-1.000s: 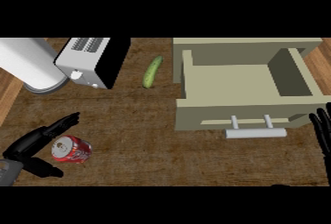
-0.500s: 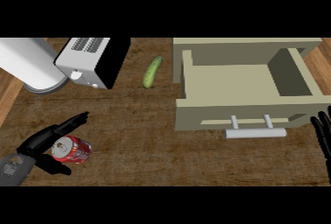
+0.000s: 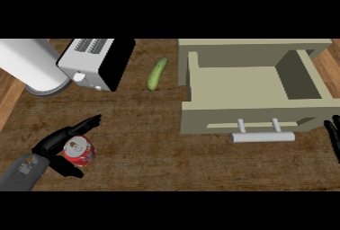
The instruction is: Pick up the can, place it into the drawer and close the drawer
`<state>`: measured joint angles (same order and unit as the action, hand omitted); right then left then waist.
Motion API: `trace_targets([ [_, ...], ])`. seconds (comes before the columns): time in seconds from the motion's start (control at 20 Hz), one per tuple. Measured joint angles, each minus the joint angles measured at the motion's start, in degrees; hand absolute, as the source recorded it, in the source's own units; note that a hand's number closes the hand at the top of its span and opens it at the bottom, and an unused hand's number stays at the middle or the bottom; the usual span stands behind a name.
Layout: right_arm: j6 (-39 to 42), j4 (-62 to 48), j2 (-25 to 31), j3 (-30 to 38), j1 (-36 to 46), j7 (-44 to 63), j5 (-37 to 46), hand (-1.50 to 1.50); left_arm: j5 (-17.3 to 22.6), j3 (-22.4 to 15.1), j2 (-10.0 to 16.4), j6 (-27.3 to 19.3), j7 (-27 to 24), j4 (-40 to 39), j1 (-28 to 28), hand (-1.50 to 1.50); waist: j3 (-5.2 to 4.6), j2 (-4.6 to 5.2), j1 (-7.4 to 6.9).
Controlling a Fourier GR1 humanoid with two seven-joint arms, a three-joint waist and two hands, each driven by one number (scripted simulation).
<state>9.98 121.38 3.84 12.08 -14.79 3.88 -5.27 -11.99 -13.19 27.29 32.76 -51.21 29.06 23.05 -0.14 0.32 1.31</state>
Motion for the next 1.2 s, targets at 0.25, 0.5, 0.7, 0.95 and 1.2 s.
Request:
trace_targets([
  [0.25,0.1,0.5,-0.2,-0.2,-0.2,0.5,0.1,-1.50,-0.3,-1.8,-1.4,-0.6,-0.4,-0.5,0.7,-1.50,0.03,-0.07,-0.21],
  [0.5,-0.1,1.9,-0.6,-0.2,-0.9,1.2,0.2,-1.50,0.2,-3.5,-2.2,-0.8,-0.7,1.1,-0.2,1.50,0.07,-0.21,-0.52],
  [0.7,0.1,1.5,-0.3,0.3,-0.4,1.6,-0.6,-1.50,1.6,-4.3,-2.5,0.3,0.3,2.5,-0.1,1.50,0.09,-0.22,-0.68],
  [0.95,0.1,2.3,-0.6,0.6,-1.1,1.6,-0.7,-1.50,4.0,-5.8,-3.4,2.2,2.2,5.5,-1.3,1.50,0.13,-0.35,-0.85],
  [1.2,0.3,2.5,-1.3,0.7,-2.4,0.6,-0.7,-1.50,9.0,-3.8,-4.2,1.8,5.0,7.9,-2.0,1.50,0.17,-0.43,-1.11],
])
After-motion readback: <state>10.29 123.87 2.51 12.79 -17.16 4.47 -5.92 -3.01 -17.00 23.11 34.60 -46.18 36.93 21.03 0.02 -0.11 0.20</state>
